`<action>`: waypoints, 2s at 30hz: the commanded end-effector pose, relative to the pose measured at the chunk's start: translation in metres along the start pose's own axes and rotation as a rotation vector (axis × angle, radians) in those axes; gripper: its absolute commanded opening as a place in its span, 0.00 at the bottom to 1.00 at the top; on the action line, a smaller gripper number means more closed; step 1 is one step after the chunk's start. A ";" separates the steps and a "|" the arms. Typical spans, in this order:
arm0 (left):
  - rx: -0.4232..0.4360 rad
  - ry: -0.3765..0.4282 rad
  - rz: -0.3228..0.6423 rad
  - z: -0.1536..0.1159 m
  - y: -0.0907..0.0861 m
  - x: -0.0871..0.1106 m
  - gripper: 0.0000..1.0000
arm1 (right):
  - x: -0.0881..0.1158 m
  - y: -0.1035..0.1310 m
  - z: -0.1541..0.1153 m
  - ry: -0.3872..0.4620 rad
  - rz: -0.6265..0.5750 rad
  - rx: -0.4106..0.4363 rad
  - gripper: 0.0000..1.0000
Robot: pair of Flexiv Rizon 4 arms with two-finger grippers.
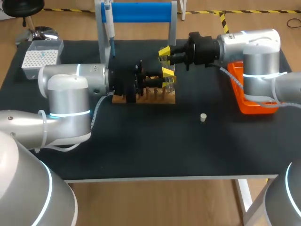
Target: Invert the test tube, pick up the pipette, mount the tip to pipette, aspirate from beaker and dispense into the tube, eject the tip, return the pipette, and cap with the stopper.
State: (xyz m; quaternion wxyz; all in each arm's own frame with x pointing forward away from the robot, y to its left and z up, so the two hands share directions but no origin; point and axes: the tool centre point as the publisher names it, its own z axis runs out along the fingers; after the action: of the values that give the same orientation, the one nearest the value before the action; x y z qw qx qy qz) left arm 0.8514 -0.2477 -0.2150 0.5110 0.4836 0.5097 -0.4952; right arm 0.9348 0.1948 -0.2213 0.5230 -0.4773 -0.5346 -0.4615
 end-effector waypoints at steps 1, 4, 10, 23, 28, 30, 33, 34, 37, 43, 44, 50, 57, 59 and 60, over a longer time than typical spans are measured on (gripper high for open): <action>0.004 -0.002 -0.003 0.000 0.001 0.000 0.00 | 0.000 0.000 -0.001 -0.003 0.000 0.000 0.53; 0.013 0.002 -0.012 -0.001 0.001 0.000 0.00 | 0.000 0.000 -0.001 -0.003 0.000 0.000 1.00; -0.002 0.040 -0.030 -0.001 0.000 0.001 0.00 | 0.000 0.000 -0.001 -0.003 0.000 0.000 1.00; -0.002 0.040 -0.030 -0.001 0.000 0.001 0.00 | 0.000 0.000 -0.001 -0.003 0.000 0.000 1.00; -0.002 0.040 -0.030 -0.001 0.000 0.001 0.00 | 0.000 0.000 -0.001 -0.003 0.000 0.000 1.00; -0.002 0.040 -0.030 -0.001 0.000 0.001 0.00 | 0.000 0.000 -0.001 -0.003 0.000 0.000 1.00; -0.013 0.040 -0.050 -0.012 0.002 0.000 0.00 | 0.000 0.000 -0.001 -0.003 0.000 0.000 1.00; -0.017 0.039 -0.063 -0.017 0.003 -0.001 0.00 | 0.000 0.000 -0.001 -0.003 0.000 0.000 1.00; -0.034 0.042 -0.094 -0.033 0.007 -0.003 0.00 | 0.000 0.000 -0.001 -0.003 0.000 0.000 1.00; -0.048 0.045 -0.149 -0.057 0.012 -0.011 0.00 | 0.000 0.000 -0.001 -0.003 0.000 0.000 1.00; -0.048 0.037 -0.163 -0.061 0.013 -0.012 0.00 | 0.000 0.000 -0.001 -0.003 0.000 0.000 1.00; -0.031 0.034 -0.230 -0.073 0.017 -0.015 0.00 | 0.000 0.000 -0.001 -0.003 0.000 0.000 1.00; -0.030 0.049 -0.244 -0.073 0.017 -0.014 0.00 | 0.000 0.000 -0.001 -0.003 0.000 0.000 1.00; -0.030 0.049 -0.244 -0.073 0.017 -0.014 0.00 | 0.000 0.000 -0.001 -0.003 0.000 0.000 1.00; -0.030 0.049 -0.244 -0.073 0.017 -0.014 0.00 | 0.000 0.000 -0.001 -0.003 0.000 0.000 1.00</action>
State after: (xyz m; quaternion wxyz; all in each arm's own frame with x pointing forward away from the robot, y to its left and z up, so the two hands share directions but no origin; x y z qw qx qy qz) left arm 0.8649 -0.1738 -0.2024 0.4425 0.4211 0.5842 -0.5344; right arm 0.9347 0.1946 -0.2220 0.5226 -0.4775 -0.5348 -0.4613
